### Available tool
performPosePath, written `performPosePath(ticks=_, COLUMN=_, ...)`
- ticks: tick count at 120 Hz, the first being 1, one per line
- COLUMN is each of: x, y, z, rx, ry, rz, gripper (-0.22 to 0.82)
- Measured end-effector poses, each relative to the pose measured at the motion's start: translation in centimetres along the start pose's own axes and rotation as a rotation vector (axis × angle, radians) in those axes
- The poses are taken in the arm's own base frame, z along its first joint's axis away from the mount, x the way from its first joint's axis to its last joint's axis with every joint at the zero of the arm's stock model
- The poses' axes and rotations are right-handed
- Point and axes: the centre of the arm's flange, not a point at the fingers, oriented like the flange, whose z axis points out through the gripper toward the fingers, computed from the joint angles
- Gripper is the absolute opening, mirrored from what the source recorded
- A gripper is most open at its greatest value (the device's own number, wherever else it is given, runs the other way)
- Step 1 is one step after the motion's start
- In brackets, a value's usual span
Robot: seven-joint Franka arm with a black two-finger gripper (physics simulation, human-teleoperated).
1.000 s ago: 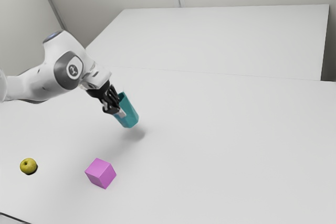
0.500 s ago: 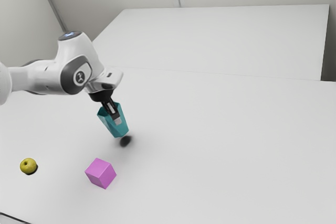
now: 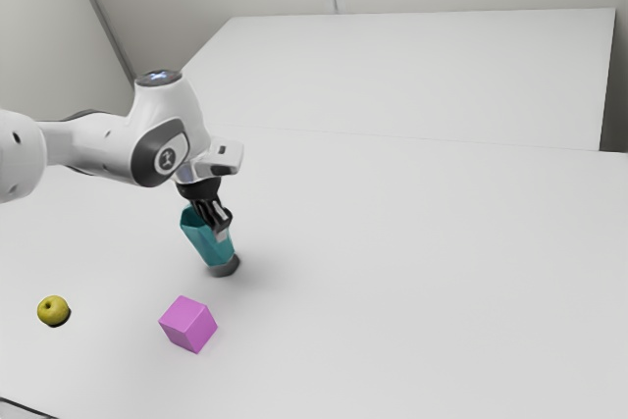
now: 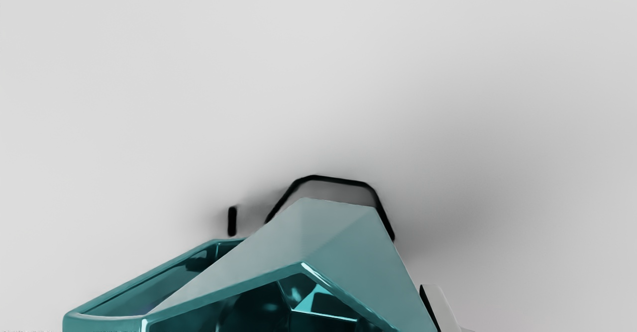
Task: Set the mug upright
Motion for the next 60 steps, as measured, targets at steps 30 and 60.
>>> performPosePath(ticks=30, x=0.4, y=0.3, z=1.0, rx=0.002, ry=-0.014, rz=-0.067, gripper=-0.18)
performPosePath(ticks=60, x=0.5, y=0.8, z=1.5, rx=-0.003, ry=-0.029, rz=-0.107, gripper=-0.15)
